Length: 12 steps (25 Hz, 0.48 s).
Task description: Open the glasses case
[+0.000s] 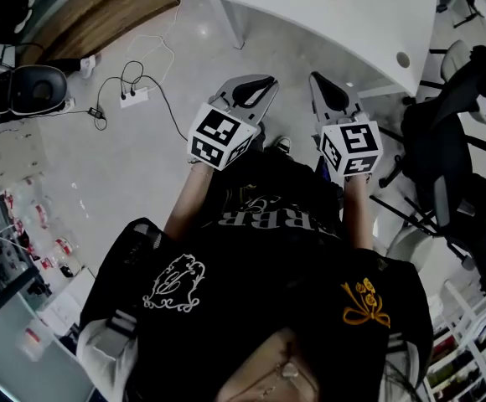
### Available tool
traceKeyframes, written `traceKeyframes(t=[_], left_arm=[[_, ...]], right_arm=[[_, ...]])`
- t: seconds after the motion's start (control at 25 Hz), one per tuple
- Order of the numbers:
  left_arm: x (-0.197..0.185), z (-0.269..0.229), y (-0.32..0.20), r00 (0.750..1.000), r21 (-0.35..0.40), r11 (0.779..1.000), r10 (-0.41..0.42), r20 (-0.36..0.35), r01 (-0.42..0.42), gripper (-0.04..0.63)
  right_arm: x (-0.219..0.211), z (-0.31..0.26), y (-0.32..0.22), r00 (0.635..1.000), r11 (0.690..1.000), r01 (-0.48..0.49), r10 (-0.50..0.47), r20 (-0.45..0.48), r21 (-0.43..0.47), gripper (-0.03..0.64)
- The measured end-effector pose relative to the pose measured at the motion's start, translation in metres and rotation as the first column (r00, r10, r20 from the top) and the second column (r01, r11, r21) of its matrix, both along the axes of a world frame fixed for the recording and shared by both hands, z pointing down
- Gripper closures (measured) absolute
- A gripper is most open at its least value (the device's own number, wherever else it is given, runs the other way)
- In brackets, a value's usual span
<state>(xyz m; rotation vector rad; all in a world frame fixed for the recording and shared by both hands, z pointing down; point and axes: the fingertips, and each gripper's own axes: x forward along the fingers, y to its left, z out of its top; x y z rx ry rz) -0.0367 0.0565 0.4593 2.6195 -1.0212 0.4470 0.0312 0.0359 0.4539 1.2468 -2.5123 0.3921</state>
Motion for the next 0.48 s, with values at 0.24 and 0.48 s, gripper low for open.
traceKeyframes(t=[0.24, 0.48], left_arm=[[0.01, -0.003, 0.015, 1.0, 0.008, 1.0, -0.014, -0.003, 0.014, 0.56], [0.02, -0.004, 0.028, 1.0, 0.012, 1.0, -0.021, -0.016, 0.021, 0.56]], right_arm=[[0.009, 0.0, 0.014, 0.999, 1.0, 0.019, -0.019, 0.025, -0.003, 0.603], [0.019, 0.0, 0.025, 0.999, 1.0, 0.025, -0.026, 0.026, 0.007, 0.603]])
